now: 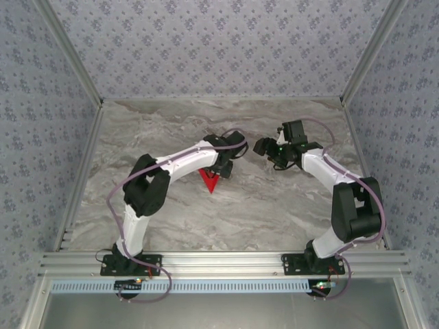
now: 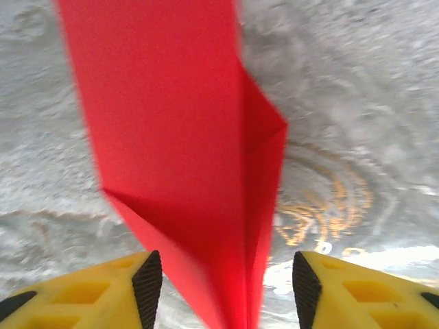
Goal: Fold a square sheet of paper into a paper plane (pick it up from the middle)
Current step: Turn over the paper at the center of the table, then rotate the paper at the center of the table.
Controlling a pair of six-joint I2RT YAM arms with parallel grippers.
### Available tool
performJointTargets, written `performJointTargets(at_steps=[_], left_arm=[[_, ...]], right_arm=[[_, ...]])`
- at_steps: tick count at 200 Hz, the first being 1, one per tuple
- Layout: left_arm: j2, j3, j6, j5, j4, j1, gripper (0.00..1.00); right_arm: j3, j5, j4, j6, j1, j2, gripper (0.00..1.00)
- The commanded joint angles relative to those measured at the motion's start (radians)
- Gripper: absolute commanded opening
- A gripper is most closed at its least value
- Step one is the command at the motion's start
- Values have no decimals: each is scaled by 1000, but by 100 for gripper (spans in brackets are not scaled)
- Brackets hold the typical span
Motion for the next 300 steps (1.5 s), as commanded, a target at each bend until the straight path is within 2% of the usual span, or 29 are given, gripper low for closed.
performJointTargets(at_steps=[1, 38, 50, 82, 97, 124, 172, 197, 221, 265, 300], left_arm=[[-137, -70, -38, 260, 116, 80, 67], [-319, -272, -120, 449, 309, 233, 84], [-366, -323, -140, 438, 330, 276, 88], [-449, -436, -216, 348, 314, 390, 91], [-484, -498, -255, 353, 332, 443, 91], [-537, -587, -293, 393, 379, 511, 91], [-550, -616, -289, 410, 381, 538, 91], [-533, -613, -286, 423, 389, 539, 91], [-516, -613, -284, 431, 398, 539, 91], [-504, -627, -283, 458, 414, 539, 91], [-505, -654, -303, 493, 450, 539, 91]], right_arm=[[-9, 25, -18, 13, -1, -19, 71], [33, 52, -9, 7, 98, 44, 67], [70, 65, -8, 7, 162, 85, 64], [234, 86, -17, 2, 351, 253, 45], [317, 73, -19, 4, 420, 336, 37], [445, 89, -73, -1, 499, 462, 31], [507, 138, -174, -28, 483, 554, 29], [501, 113, -219, -129, 465, 554, 27], [504, 61, -283, -272, 459, 565, 28], [440, 53, -427, -591, 423, 542, 29], [376, 122, -448, -726, 407, 444, 29]])
